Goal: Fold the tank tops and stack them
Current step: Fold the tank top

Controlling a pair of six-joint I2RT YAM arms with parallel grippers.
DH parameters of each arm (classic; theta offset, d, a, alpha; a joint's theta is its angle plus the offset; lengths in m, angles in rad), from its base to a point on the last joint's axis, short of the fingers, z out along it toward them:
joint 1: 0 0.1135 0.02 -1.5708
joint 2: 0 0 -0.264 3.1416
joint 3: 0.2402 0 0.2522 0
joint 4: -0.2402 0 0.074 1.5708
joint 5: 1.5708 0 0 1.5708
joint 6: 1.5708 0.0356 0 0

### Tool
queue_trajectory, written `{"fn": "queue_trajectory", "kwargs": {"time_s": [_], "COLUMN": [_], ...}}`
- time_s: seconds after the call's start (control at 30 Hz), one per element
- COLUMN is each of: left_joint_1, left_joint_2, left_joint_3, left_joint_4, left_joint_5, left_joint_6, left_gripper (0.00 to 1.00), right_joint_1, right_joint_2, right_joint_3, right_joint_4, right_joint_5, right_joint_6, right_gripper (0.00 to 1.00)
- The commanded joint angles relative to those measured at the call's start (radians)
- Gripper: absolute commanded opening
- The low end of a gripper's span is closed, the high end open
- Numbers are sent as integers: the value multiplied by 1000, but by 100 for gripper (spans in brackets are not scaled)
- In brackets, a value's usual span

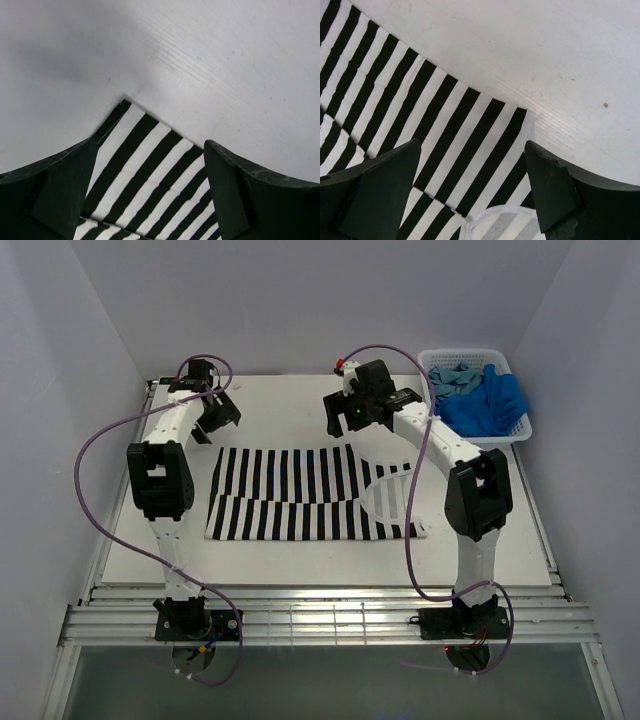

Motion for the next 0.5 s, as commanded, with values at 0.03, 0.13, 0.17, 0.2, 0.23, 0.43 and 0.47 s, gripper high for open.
{"fn": "queue_trajectory", "kwargs": {"time_s": [0.03,0.13,0.17,0.2,0.23,0.43,0.47], "left_joint_1": [9,9,9,9,9,9,9], "left_joint_2": [119,195,207,216,223,236,238], "left_joint_3": [148,199,209,209,205,143,139], "left_joint_4": [22,22,20,20,20,37,37], "left_joint_5": [-17,-4,-7,-13,-19,-44,-49], "left_joint_6": [145,172,184,185,184,175,173], "left_gripper": [98,98,98,98,98,83,81], "right_joint_1": [-7,-25,-29,-33,-42,-59,-61], "right_joint_2": [79,117,131,136,142,167,170], "right_joint_3": [158,178,183,183,183,172,169], "right_joint_4": [-64,-66,-67,-66,-64,-66,-66], "right_joint_5": [39,31,25,22,19,-19,-19], "right_joint_6": [-97,-89,-85,-80,-76,-59,-59], "right_gripper": [90,90,90,90,90,90,90]}}
